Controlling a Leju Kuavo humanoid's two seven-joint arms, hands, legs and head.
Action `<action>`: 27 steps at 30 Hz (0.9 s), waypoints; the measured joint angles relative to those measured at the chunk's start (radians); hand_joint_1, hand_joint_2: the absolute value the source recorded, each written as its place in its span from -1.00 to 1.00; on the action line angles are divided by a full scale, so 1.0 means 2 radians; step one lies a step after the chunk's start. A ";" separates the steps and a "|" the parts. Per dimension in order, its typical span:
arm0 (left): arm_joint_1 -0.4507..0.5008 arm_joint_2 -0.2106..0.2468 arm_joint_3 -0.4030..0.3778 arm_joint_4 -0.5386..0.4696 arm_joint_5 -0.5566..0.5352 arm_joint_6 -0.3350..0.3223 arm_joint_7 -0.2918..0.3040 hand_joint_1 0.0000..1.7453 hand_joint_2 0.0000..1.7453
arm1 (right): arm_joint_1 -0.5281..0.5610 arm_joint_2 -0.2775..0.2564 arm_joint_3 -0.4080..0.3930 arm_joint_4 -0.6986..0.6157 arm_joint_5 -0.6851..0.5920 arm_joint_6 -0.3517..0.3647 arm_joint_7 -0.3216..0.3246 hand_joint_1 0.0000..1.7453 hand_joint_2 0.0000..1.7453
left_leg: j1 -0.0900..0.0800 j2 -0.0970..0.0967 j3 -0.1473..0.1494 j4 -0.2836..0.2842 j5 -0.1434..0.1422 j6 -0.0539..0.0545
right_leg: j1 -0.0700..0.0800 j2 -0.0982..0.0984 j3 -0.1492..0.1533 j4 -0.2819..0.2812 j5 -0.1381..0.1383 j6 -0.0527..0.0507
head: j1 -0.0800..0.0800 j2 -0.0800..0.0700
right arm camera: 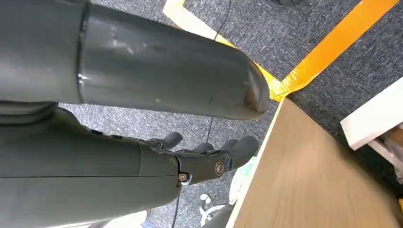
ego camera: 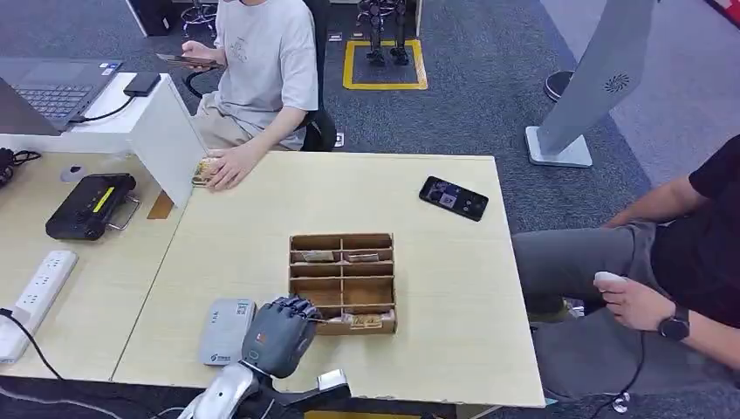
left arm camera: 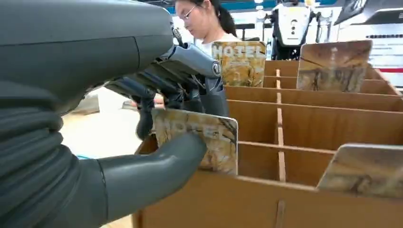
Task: Pass the card to the sensor for recognition and then transmit it.
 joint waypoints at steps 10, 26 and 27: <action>0.000 0.000 0.000 0.000 0.000 0.000 0.000 1.00 1.00 | 0.000 0.000 0.000 0.000 0.000 0.000 0.000 -1.00 -1.00 | 0.000 0.000 0.000 0.000 0.000 0.000 | 0.000 0.000 0.000 0.000 0.000 0.000 | 0.000 0.000; -0.001 0.000 0.001 0.000 0.026 0.002 -0.007 1.00 1.00 | -0.001 0.000 0.001 0.002 0.000 0.000 0.000 -1.00 -1.00 | 0.000 0.000 0.000 0.000 0.000 0.000 | 0.000 0.000 0.000 0.000 0.000 0.000 | 0.000 0.000; -0.001 0.000 0.001 0.000 0.027 0.002 -0.007 1.00 1.00 | -0.001 0.000 0.001 0.002 0.000 0.000 0.000 -1.00 -1.00 | 0.000 0.000 0.000 0.000 0.000 0.000 | 0.000 0.000 0.000 0.000 0.000 0.000 | 0.000 0.000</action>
